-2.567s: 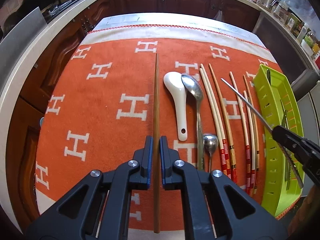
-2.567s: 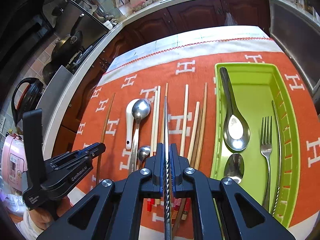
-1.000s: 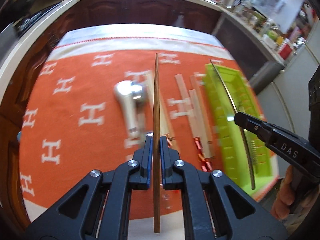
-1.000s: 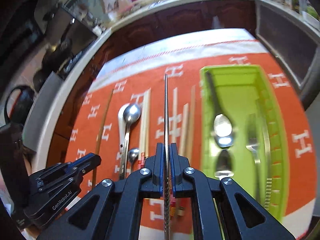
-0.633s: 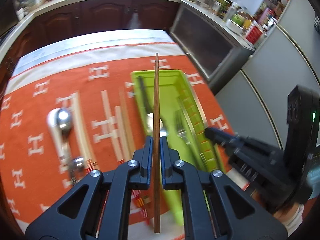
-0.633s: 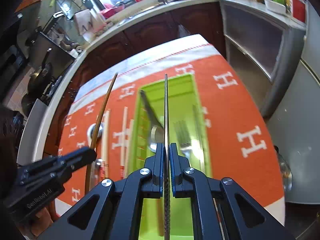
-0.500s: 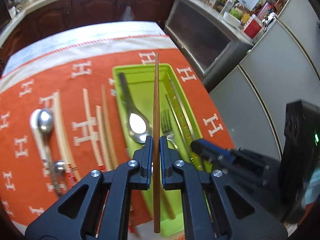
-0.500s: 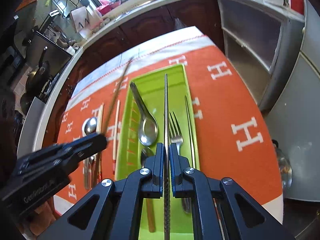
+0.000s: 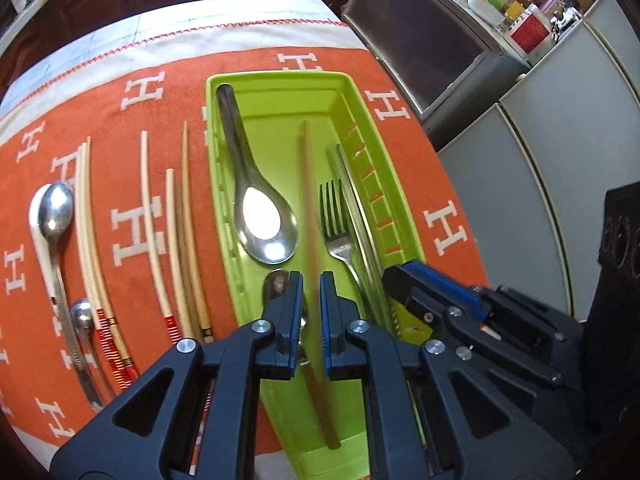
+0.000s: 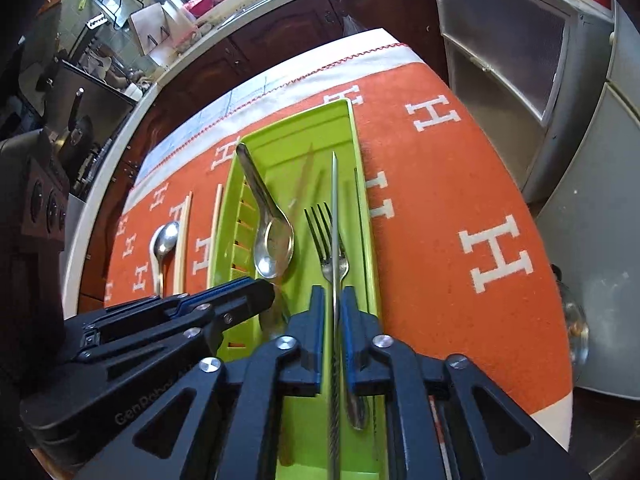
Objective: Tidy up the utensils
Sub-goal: 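Open the left tool to drop the wooden chopstick while the right tool releases the metal chopstick, then move both tools back over the remaining chopsticks beside the tray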
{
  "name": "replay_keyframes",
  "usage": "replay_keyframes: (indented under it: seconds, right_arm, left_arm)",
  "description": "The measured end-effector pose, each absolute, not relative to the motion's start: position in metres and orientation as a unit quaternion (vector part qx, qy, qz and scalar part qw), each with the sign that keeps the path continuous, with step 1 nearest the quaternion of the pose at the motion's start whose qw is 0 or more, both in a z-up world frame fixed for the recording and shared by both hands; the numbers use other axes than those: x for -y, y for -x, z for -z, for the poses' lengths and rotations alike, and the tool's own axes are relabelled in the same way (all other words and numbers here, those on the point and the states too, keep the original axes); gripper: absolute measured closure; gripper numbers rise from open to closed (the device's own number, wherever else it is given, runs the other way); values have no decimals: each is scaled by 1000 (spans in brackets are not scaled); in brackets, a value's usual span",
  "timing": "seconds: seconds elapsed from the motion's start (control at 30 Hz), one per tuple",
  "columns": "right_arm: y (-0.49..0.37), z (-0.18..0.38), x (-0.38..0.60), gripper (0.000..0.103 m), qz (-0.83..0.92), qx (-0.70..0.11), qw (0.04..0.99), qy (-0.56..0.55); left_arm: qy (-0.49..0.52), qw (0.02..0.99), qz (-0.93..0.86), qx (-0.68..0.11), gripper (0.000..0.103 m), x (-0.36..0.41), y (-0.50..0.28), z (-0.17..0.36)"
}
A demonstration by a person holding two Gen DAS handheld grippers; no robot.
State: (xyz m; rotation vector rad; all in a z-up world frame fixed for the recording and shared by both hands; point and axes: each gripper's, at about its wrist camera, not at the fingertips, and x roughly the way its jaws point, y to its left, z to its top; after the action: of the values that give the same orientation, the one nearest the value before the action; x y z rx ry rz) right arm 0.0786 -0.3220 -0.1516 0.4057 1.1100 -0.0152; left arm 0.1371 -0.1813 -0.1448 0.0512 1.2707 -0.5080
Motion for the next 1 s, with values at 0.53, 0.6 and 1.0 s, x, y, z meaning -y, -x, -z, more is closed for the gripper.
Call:
replay_keyframes:
  seconds: [0.53, 0.6, 1.0]
  right_arm:
    - [-58, 123, 294, 73, 10, -501, 853, -146]
    - [-56, 121, 289, 73, 9, -501, 853, -144]
    - [-44, 107, 259, 69, -7, -504, 856, -116]
  left_arm:
    - [-32, 821, 194, -536, 69, 120, -110, 107]
    - [-31, 827, 185, -529, 69, 111, -107, 102]
    - [-20, 853, 120, -507, 69, 45, -99, 89]
